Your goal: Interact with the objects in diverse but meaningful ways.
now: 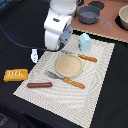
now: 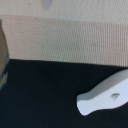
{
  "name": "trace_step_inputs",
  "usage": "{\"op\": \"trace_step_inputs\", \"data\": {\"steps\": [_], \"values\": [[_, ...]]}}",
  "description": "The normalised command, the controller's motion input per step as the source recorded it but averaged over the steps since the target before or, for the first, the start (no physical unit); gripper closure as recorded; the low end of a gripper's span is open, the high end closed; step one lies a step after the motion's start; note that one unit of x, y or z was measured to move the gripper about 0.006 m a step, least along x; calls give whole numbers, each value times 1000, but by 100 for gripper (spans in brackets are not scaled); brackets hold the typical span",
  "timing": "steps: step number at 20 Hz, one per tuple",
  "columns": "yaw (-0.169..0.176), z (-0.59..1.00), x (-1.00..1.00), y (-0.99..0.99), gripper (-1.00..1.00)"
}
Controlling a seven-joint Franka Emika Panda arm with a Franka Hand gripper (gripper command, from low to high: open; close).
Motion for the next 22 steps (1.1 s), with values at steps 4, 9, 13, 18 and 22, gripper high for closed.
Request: {"op": "trace_step_inputs", "data": {"steps": [4, 9, 13, 18, 22], "values": [[-99, -60, -835, -356, -100], [-105, 0, -819, -325, -100], [-128, 0, -752, -255, -100], [-134, -45, -716, -42, -100], [-168, -133, -560, 2, -100]]}}
